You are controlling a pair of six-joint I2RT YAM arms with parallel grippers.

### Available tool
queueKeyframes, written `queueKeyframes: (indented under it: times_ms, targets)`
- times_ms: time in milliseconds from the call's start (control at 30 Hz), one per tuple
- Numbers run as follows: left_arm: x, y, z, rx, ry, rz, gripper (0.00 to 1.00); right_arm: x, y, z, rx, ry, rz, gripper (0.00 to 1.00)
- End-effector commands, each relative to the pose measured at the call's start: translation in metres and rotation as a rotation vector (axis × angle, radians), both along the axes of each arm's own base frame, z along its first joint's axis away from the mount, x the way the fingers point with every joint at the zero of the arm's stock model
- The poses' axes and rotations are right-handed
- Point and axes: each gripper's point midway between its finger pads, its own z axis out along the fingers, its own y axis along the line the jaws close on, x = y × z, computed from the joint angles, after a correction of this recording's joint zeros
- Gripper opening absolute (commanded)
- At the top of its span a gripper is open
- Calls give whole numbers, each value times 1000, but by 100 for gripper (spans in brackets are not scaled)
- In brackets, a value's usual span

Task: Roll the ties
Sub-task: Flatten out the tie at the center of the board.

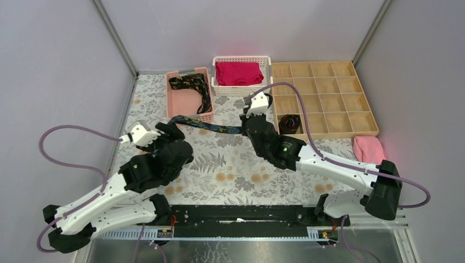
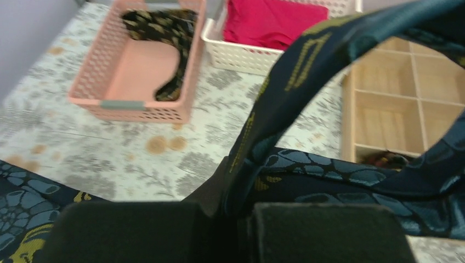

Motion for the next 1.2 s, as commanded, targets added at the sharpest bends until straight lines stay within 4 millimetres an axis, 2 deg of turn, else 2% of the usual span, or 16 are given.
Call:
queueKeyframes:
  times_ms: [0, 67, 133, 233, 333, 433, 500, 633, 767, 867, 1000, 1167]
  targets:
    - [6, -34, -44, -18, 110, -112, 66, 5, -51, -2, 20, -45, -183, 0]
    - [4, -47, -72, -31, 159, -160, 61, 1, -75, -30, 0, -36, -222, 0]
    - [1, -56, -92, -56, 185, -195, 54, -1, -99, -52, -16, -39, -283, 0]
    - [-7, -84, -112, -121, 231, -318, 47, 1, -126, -76, -22, -24, -333, 0]
    - [-19, -110, -126, -186, 276, -428, 43, 4, -142, -84, -54, -25, -365, 0]
    - [-31, -130, -132, -197, 315, -516, 39, 9, -154, -81, -99, -34, -398, 0]
    - [-38, -134, -134, -189, 326, -543, 39, 10, -159, -80, -116, -33, -407, 0]
    - [-38, -122, -136, -199, 311, -493, 41, 6, -160, -92, -105, -10, -392, 0]
    - [-37, -131, -140, -181, 316, -519, 42, 1, -157, -109, -88, 33, -365, 0]
    - [-37, -138, -157, -145, 366, -512, 37, 0, -153, -116, -70, 54, -350, 0]
    - [-36, -153, -181, -112, 436, -509, 31, -1, -151, -115, -61, 57, -338, 0]
    - [-34, -168, -195, -78, 486, -535, 25, -4, -151, -113, -38, 61, -326, 0]
